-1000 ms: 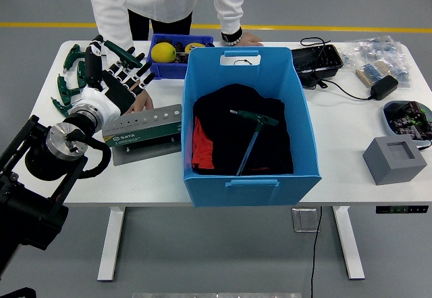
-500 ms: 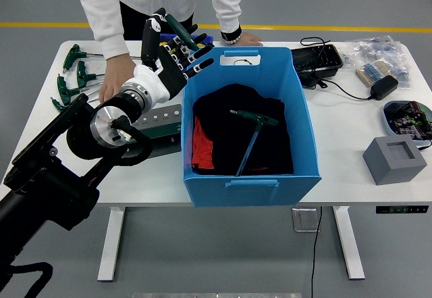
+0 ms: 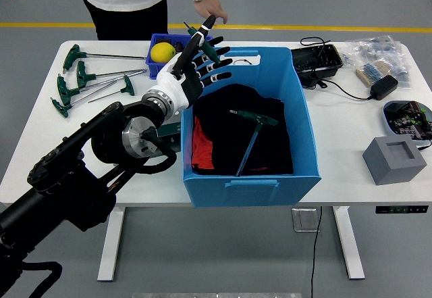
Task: Lift tool from toolbox,place it in box,lift tool from toolbox,place it in box
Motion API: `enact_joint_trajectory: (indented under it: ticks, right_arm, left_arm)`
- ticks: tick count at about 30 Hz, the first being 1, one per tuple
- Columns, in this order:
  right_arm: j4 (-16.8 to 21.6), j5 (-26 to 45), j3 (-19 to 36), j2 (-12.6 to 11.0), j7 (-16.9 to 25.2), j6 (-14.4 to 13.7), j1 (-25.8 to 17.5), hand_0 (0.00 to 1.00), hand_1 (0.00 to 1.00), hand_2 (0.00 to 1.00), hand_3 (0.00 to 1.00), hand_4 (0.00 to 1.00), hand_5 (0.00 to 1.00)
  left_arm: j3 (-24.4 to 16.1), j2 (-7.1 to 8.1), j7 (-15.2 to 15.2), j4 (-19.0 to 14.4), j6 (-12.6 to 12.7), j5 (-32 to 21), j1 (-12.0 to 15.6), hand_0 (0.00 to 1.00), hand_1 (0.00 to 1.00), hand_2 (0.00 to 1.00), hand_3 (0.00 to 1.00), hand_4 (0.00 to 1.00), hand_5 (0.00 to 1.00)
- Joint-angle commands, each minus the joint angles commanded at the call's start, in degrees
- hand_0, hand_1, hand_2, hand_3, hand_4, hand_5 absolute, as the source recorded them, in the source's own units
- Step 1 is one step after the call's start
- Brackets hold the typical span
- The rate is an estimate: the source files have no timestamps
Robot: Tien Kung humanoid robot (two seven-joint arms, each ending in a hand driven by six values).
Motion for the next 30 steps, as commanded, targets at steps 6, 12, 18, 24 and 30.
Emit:
enact_joint_trajectory:
  ticks: [6,12,18,24,30]
  right_arm:
    - [0.0,-0.3,0.2,0.0,-0.2,0.0,-0.1,0.690,0.675,0.739,0.583,0.788,0.690]
    - [0.0,-0.3,0.2,0.1,-0.2,0.0,-0.1,0.691,0.675,0.739,0.583,0.788,0.690]
    - [0.0,-0.1,0.1,0.0,-0.1,0.0,0.0,0.690,0.675,0.739,0.583,0.788,0.690]
    - [0.0,-0.1,0.1,0.0,0.0,0.0,0.0,0.690,0.675,0.739,0.582,0.788,0.691]
    - [0.0,0.1,-0.1,0.0,0.0,0.0,-0.2,0.688,0.673,0.739,0.582,0.787,0.690]
  left_arm:
    - [0.5,0.21,-0.1,0.1,1.0,-0.2,0.1,0.264,0.432,0.488,0.476,0.838,0.002]
    - [0.9,0.32,-0.1,0.2,2.0,-0.8,0.2,0.234,0.427,0.488,0.488,0.792,0.002]
    - [1.5,0.35,-0.1,0.2,2.0,-1.8,0.1,0.226,0.397,0.482,0.476,0.726,0.108]
    - [2.1,0.38,-0.3,0.1,2.0,-2.8,0.1,0.220,0.376,0.468,0.466,0.699,0.176]
    - [2.6,0.38,-0.5,0.0,2.0,-3.3,0.2,0.224,0.356,0.459,0.459,0.698,0.237]
